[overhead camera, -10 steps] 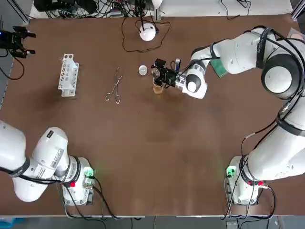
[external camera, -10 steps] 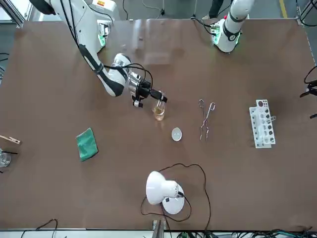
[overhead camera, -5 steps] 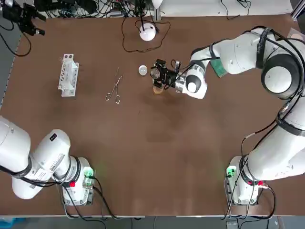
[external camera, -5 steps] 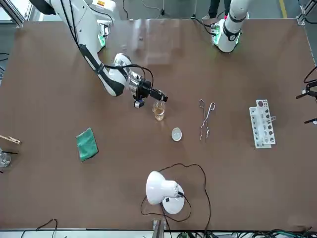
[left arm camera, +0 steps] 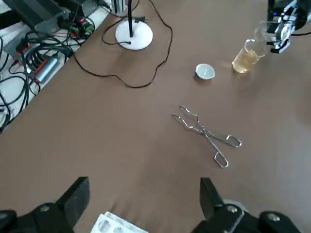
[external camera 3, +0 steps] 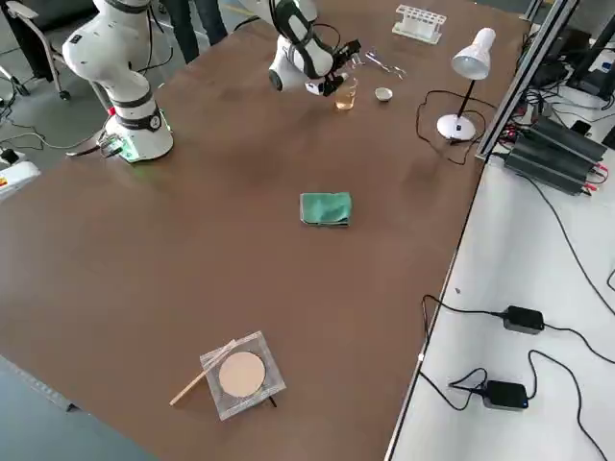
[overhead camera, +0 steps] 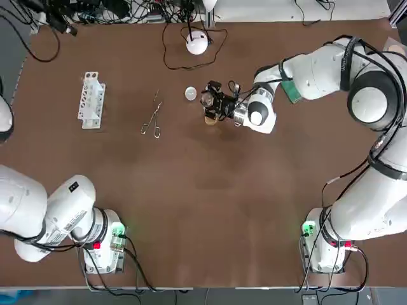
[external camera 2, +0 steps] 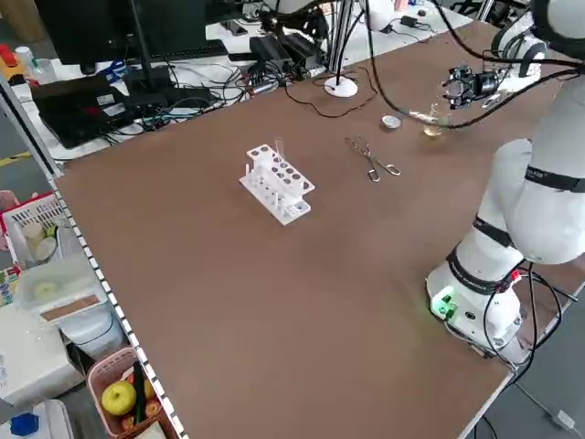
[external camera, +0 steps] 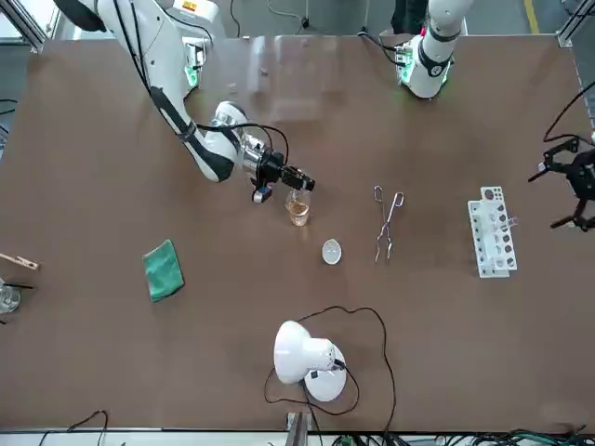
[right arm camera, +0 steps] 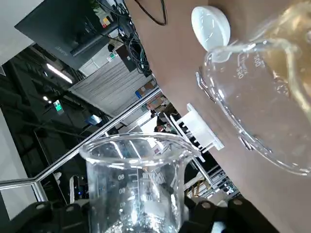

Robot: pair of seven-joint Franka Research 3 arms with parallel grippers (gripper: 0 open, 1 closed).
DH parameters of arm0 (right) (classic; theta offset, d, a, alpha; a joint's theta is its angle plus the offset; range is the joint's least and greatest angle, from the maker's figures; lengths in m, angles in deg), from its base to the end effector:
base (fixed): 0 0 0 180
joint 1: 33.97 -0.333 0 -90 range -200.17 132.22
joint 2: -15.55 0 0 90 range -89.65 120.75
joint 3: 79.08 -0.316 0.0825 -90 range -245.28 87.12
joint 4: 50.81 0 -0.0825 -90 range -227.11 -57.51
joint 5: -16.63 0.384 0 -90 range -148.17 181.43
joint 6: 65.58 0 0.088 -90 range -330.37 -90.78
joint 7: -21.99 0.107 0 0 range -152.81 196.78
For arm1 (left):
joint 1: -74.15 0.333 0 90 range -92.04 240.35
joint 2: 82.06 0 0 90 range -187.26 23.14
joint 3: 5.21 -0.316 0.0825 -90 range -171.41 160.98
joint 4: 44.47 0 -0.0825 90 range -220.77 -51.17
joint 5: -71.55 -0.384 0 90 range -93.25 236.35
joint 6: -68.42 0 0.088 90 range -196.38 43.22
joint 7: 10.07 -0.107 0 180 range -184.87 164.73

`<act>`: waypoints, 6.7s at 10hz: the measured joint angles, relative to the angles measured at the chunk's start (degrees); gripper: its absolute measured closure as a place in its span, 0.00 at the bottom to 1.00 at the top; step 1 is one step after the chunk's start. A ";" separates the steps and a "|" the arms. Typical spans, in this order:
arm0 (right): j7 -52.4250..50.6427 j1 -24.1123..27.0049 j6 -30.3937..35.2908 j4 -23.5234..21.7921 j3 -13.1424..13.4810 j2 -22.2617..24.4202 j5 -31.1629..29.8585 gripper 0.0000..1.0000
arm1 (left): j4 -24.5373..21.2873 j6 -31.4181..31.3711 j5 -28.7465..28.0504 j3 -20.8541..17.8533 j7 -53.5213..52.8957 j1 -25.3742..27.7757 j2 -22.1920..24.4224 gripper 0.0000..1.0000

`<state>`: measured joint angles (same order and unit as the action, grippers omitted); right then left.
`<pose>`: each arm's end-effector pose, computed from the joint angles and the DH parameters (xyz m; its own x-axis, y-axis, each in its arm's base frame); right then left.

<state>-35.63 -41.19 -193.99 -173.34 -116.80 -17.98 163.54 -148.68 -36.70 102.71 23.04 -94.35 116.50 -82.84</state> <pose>0.3935 0.4190 0.1916 0.7597 -0.3341 -0.5579 -0.5365 0.1627 -0.8280 0.5626 0.0998 0.5338 0.4275 -0.7534 0.4997 -0.8895 -0.4493 0.0836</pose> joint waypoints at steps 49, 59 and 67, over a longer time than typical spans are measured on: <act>-88.31 55.38 20.30 -4.69 13.85 -3.23 -95.18 0.62 | 20.47 15.36 -32.67 -16.89 81.79 -31.65 -2.22 0.00; -95.72 55.08 21.24 -1.25 15.87 -10.97 -97.57 0.62 | 22.19 15.36 -32.67 -17.05 81.82 -31.57 -2.22 0.00; -96.41 55.04 21.47 -0.85 16.21 -12.08 -98.60 0.62 | 22.21 15.36 -32.67 -17.99 81.84 -30.87 -2.22 0.00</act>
<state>-132.05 13.85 -172.51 -174.18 -100.59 -30.06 64.94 -126.47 -21.34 70.04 5.05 -12.51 85.63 -85.06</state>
